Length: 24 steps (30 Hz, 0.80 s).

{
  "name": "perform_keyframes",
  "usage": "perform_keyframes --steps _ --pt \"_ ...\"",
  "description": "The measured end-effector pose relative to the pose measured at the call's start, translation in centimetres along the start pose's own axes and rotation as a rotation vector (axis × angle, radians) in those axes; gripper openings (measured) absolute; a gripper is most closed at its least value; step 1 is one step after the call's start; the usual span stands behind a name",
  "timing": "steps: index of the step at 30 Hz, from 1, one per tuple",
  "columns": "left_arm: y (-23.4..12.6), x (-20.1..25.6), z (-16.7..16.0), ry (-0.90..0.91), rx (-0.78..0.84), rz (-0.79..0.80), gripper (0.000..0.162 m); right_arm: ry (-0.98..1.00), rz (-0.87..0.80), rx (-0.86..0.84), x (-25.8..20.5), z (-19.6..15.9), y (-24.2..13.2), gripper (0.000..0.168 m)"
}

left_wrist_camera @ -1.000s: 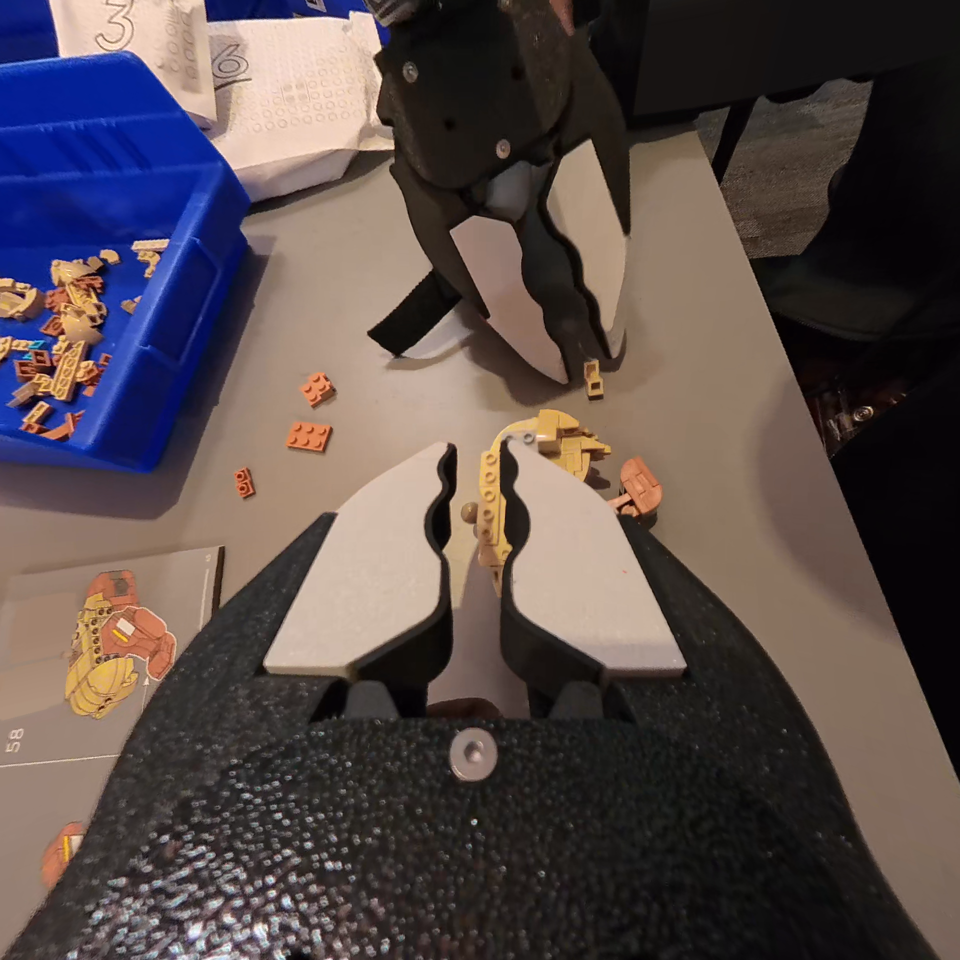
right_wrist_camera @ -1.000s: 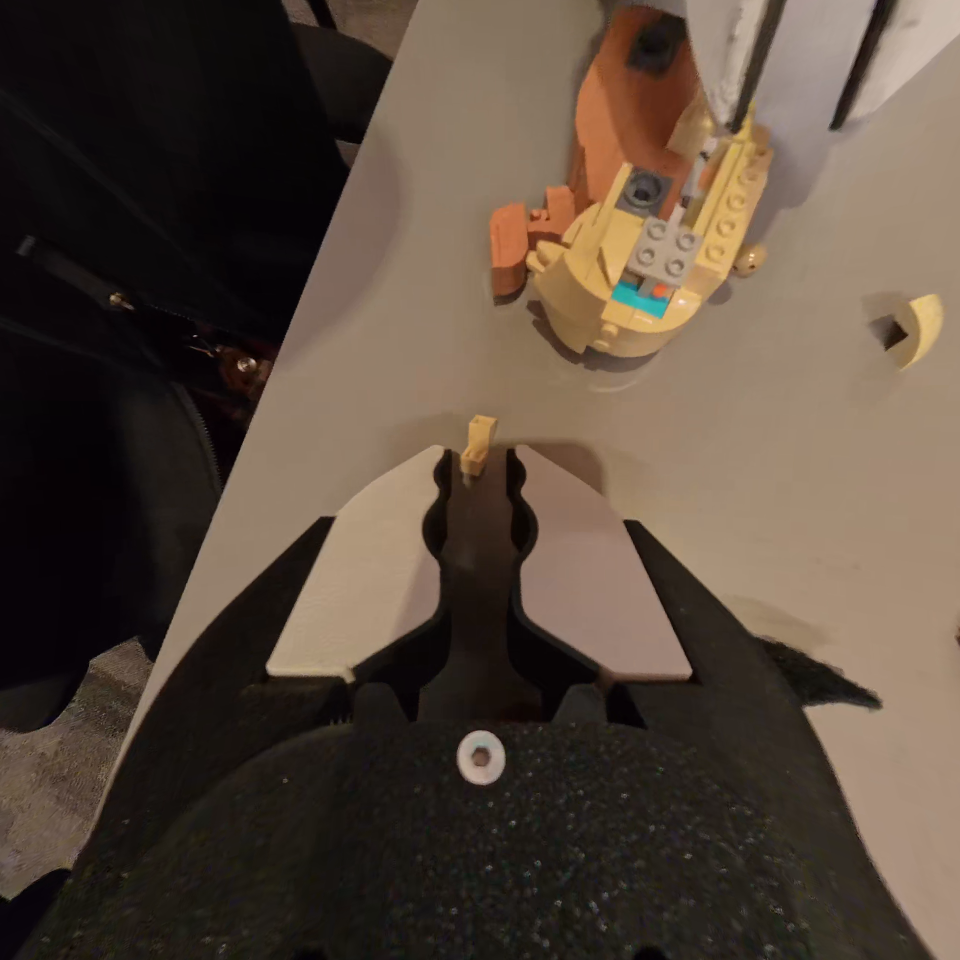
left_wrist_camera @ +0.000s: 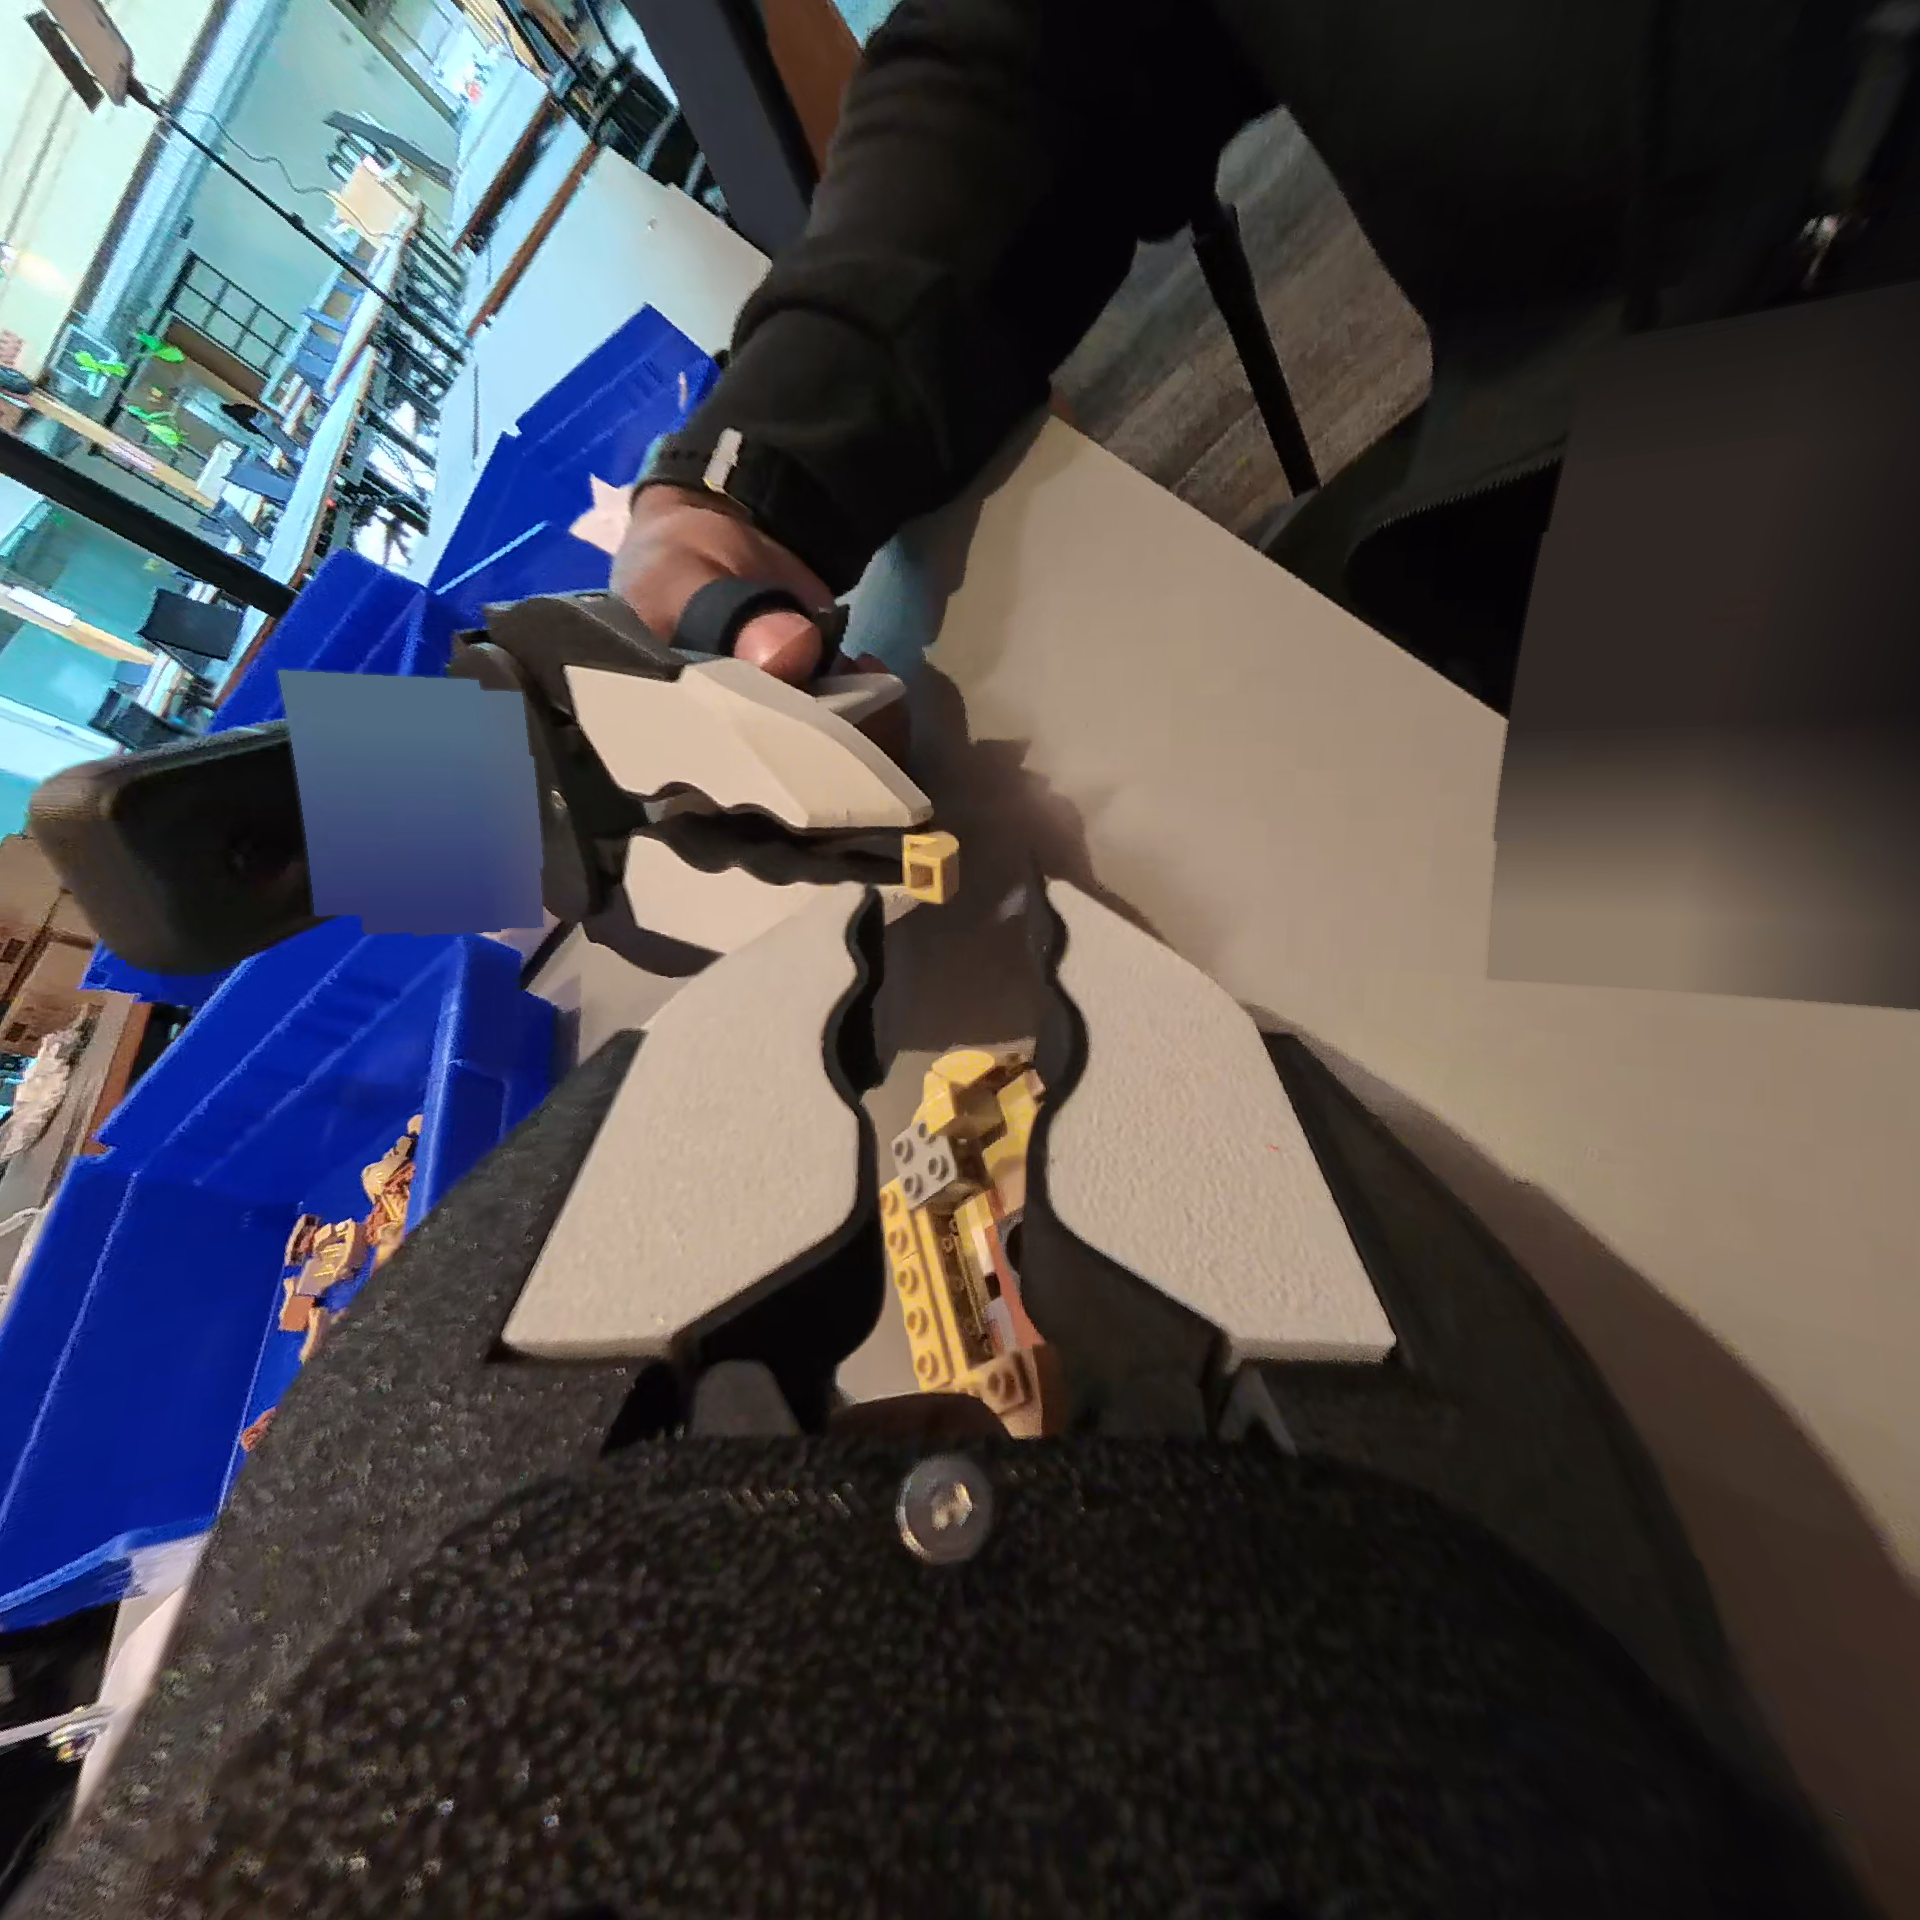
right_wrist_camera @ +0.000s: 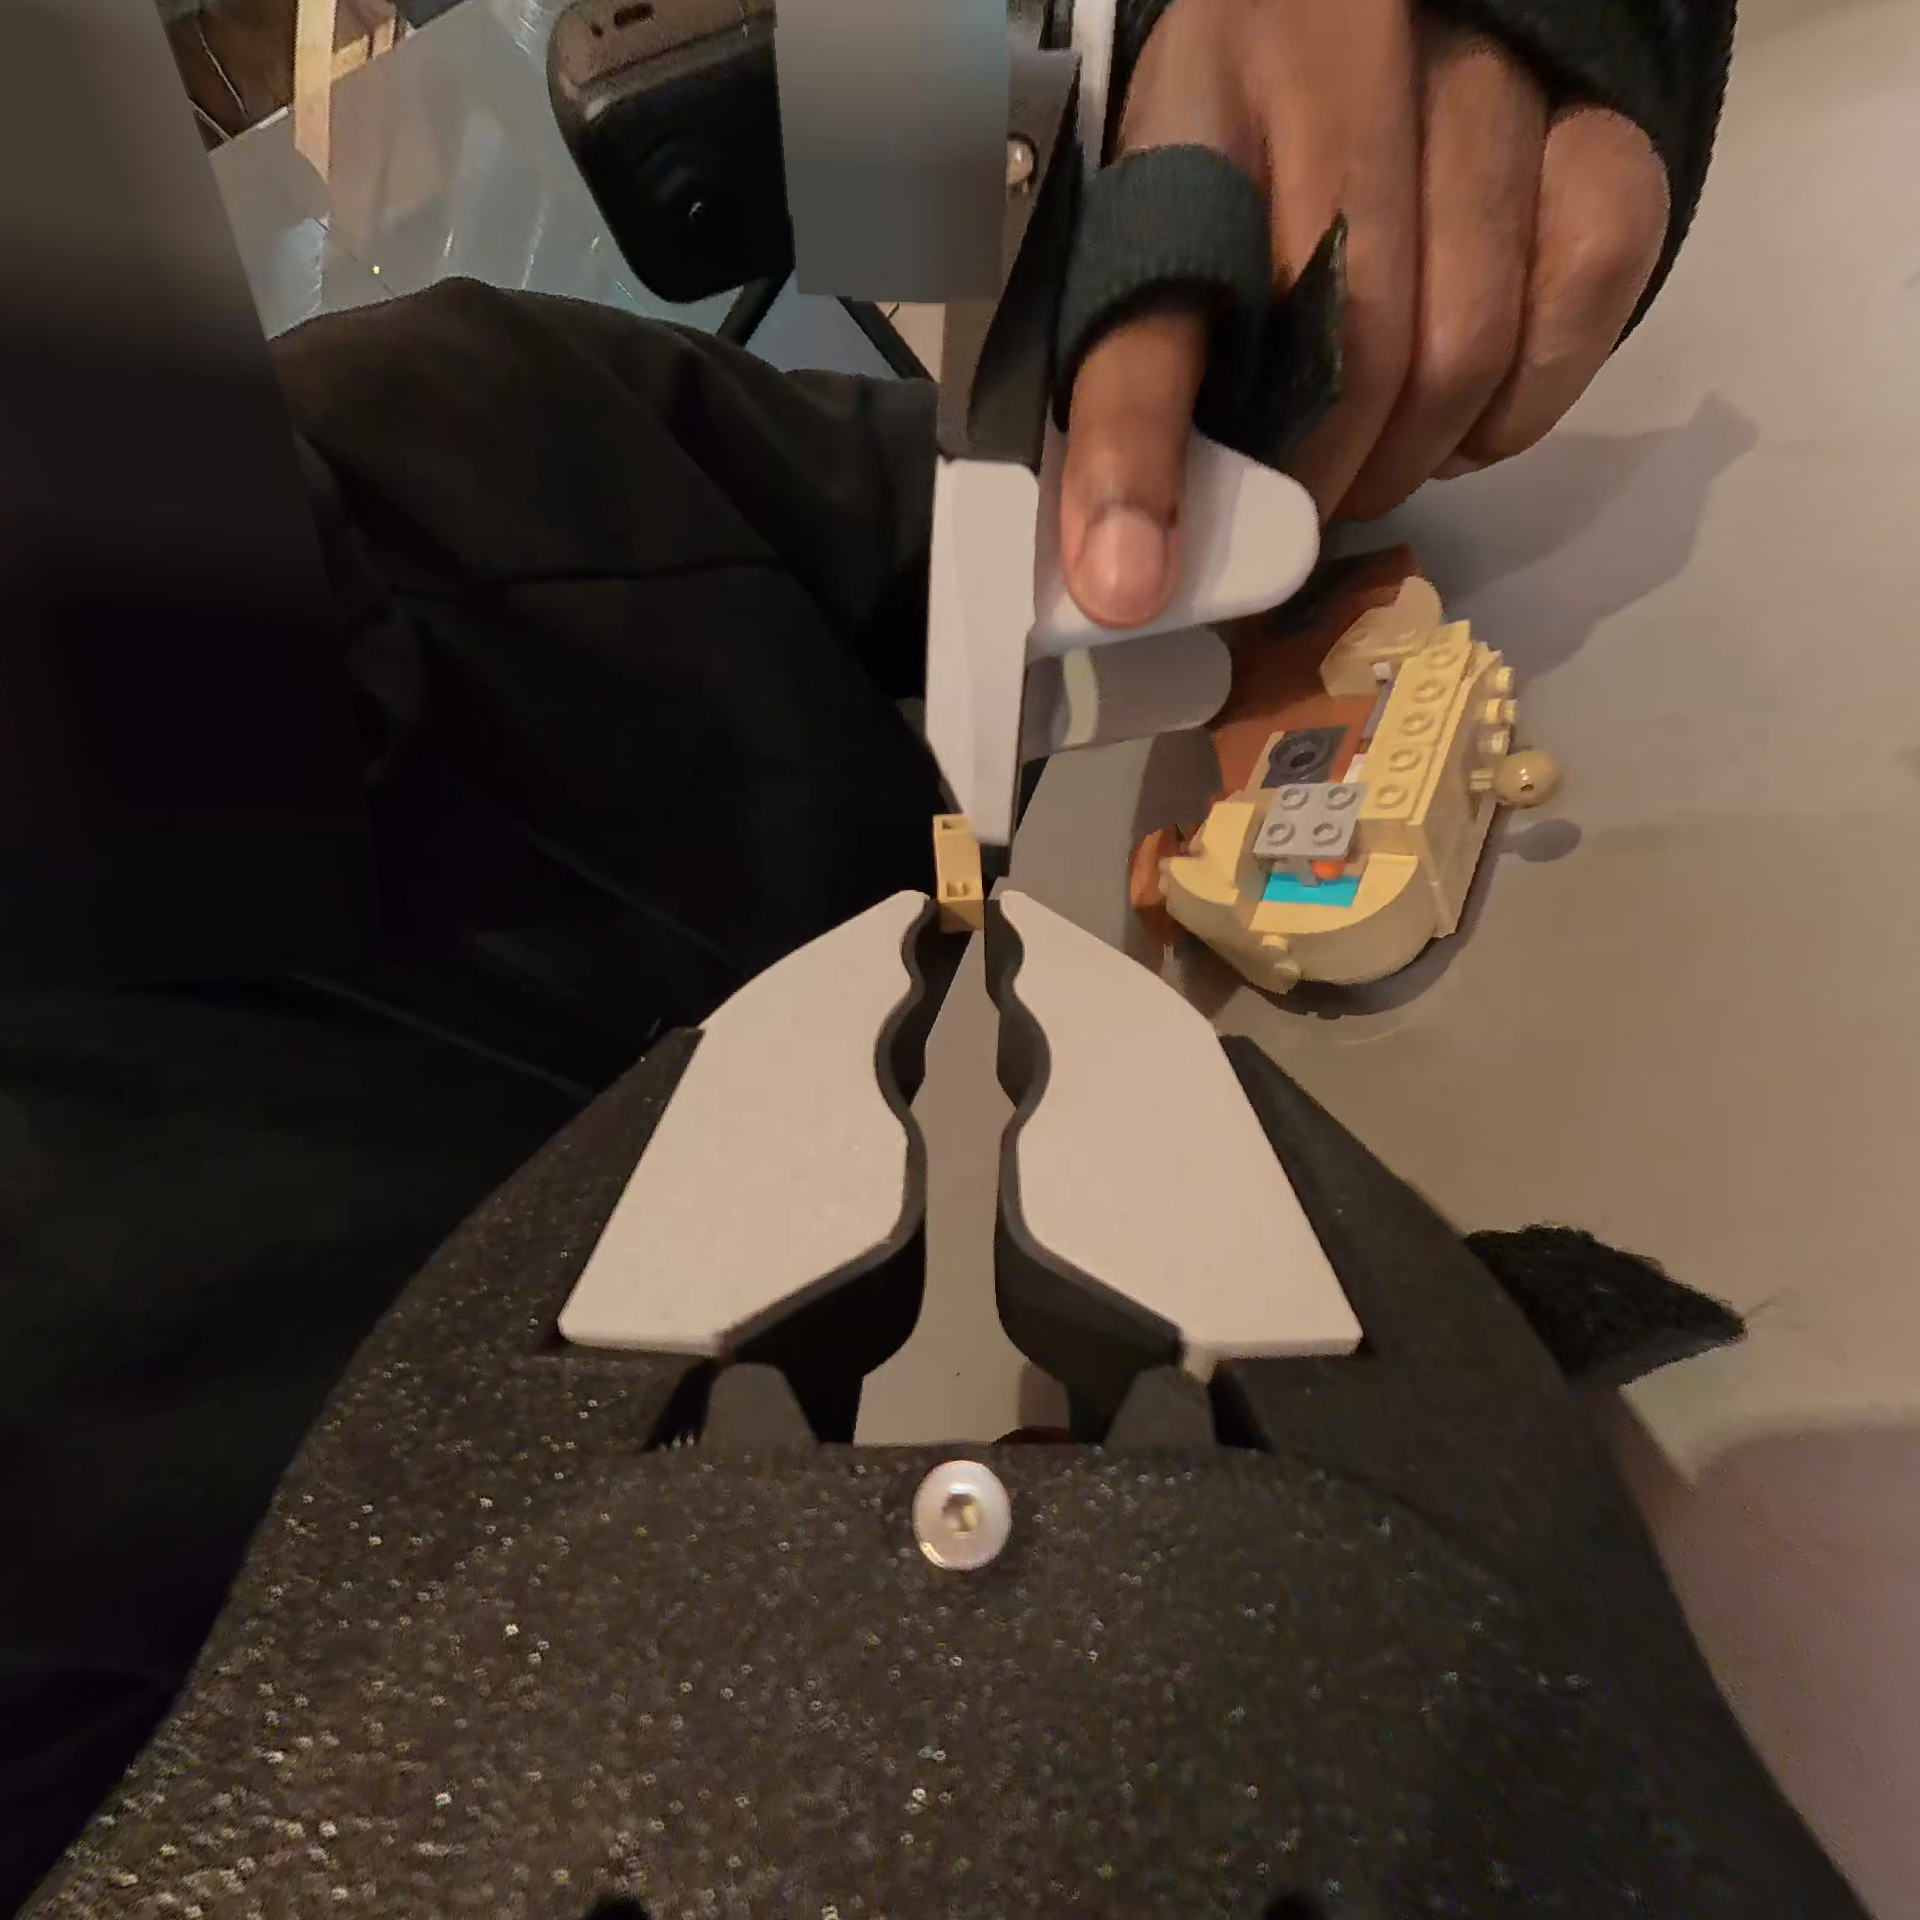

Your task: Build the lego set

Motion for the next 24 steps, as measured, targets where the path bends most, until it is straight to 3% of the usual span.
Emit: perform_keyframes --steps 5,8,11,13,18,20,24 --pt "0.5 0.1 0.2 -0.003 0.001 -0.010 0.009 0.004 -0.001 -0.019 0.0 -0.2 0.2 0.008" --pt "0.6 0.1 0.4 -0.055 0.007 -0.025 0.008 0.001 0.001 -0.012 0.0 -0.1 0.1 0.010" --pt "0.8 -0.4 0.3 -0.159 0.012 -0.030 0.008 -0.058 -0.027 0.022 0.1 0.3 -0.3 0.028" --pt "0.6 -1.1 0.2 -0.244 0.025 -0.009 0.008 -0.178 -0.119 0.057 0.3 0.9 -1.1 0.034" --pt "-0.9 -3.8 -0.7 -0.556 0.077 0.092 0.008 -0.627 -0.541 0.136 1.0 2.8 -3.3 0.044" --pt "-1.4 -4.8 -1.2 -0.705 0.109 0.123 0.008 -0.804 -0.644 0.151 0.4 3.1 -3.4 0.034" --pt "-1.9 -5.6 -1.9 -0.934 0.182 0.130 0.008 -0.989 -0.824 0.140 0.3 3.6 -3.0 0.031"
Point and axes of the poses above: each gripper's, where its closed fingertips meet, y out along the fingers, z out of its top, x = y × z across the jaws, the point moved 4 cm from there along -y, back along the fingers, and after that the axes turned 1 degree about -y, right-handed, at the moved point
